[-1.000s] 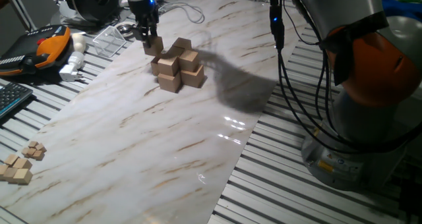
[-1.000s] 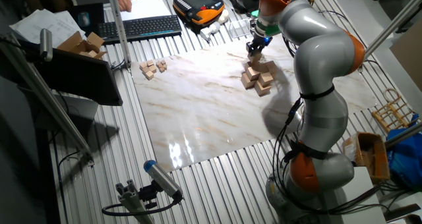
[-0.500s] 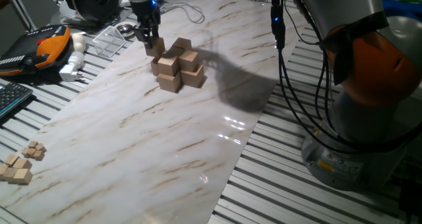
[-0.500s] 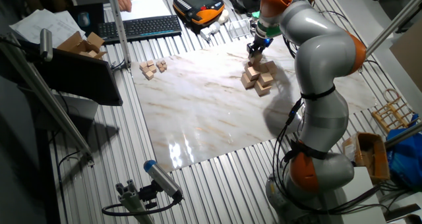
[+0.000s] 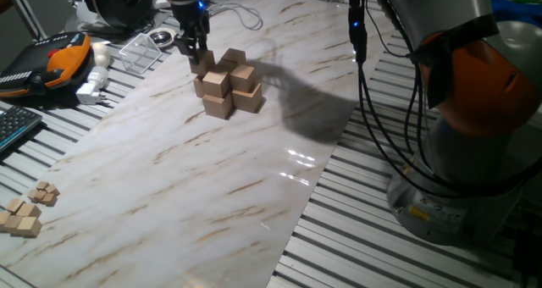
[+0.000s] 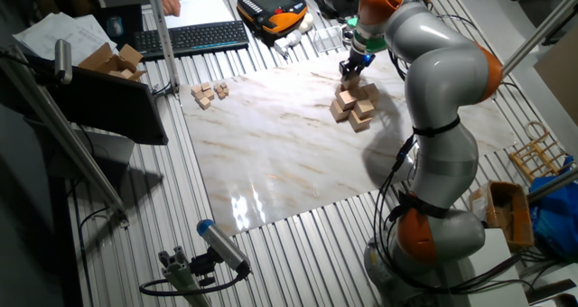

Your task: Stack the blocks into a cross shape

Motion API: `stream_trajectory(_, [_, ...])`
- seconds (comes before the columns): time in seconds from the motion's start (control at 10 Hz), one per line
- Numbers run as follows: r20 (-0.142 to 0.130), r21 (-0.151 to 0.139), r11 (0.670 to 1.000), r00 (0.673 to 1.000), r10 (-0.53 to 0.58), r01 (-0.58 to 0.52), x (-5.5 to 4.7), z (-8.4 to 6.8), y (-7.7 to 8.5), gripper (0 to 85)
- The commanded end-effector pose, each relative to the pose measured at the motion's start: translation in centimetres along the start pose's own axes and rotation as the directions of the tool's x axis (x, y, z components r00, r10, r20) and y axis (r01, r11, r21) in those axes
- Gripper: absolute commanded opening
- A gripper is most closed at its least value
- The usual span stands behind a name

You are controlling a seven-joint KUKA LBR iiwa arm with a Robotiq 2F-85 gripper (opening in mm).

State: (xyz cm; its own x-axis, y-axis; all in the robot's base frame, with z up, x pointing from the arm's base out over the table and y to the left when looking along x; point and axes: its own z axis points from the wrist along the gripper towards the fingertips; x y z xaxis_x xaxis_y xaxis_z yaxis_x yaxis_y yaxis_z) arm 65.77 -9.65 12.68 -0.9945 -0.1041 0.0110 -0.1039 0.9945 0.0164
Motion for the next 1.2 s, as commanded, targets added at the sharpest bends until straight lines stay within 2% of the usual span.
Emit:
stream_trajectory(0.0, [-0.001, 0.0, 1.0, 1.0, 0.005, -0.005, 0.1, 0.1, 0.0, 0.0])
stream_trajectory(0.5, [-0.007, -0.018, 1.0, 1.0, 0.013, -0.013, 0.9, 0.8, 0.0, 0.0])
stream_trajectory(1.1, [-0.002, -0.008, 1.0, 1.0, 0.024, -0.024, 1.6, 1.1, 0.0, 0.0])
